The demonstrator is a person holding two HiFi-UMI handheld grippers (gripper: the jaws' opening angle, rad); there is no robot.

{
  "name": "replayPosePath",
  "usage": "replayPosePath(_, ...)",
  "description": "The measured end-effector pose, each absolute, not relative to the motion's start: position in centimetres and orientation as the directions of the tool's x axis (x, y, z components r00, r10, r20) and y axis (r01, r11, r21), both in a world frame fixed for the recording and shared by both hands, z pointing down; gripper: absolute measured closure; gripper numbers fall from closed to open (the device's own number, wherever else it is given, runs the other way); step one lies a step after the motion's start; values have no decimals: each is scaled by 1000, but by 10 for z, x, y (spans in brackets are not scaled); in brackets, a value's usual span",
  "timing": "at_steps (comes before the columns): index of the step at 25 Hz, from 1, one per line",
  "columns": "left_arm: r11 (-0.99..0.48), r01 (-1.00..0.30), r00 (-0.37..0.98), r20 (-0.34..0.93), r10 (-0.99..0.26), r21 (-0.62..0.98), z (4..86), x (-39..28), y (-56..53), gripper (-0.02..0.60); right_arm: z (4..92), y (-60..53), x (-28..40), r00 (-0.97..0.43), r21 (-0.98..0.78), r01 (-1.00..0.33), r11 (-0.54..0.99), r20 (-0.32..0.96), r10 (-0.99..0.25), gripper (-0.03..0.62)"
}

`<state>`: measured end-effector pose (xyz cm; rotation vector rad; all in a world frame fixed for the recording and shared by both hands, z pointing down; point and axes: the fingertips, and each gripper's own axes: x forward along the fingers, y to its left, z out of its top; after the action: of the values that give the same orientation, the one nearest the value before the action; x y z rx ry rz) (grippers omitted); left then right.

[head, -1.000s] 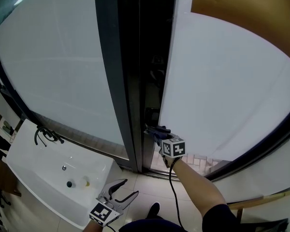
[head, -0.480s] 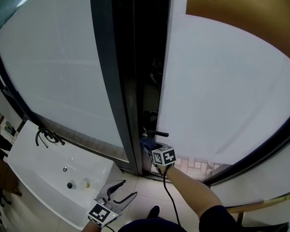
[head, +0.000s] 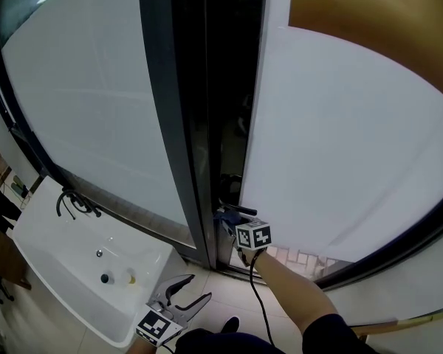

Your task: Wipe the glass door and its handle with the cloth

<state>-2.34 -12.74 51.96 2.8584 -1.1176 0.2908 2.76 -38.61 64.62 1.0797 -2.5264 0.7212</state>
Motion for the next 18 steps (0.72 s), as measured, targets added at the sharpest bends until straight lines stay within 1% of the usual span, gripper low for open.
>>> replayPosePath(6, -758, -652, 741, 198, -642, -16, 519, -21, -133, 345, 646, -389, 65, -631, -349, -776, 525, 436, -641, 449)
replayPosePath(11, -779, -626, 762, 193, -619, -28, 511, -25, -140, 345, 634, -381, 88, -596, -311, -803, 508, 441, -671, 450)
replayPosePath(14, -788, -615, 773, 172, -610, -31, 502, -24, -145, 345, 635, -373, 84, -621, -310, -783, 540, 454, -639, 450)
replayPosePath(18, -805, -593, 789, 186, -586, -21, 504, -21, -142, 345, 647, -357, 46, -678, -327, -728, 602, 474, -562, 450)
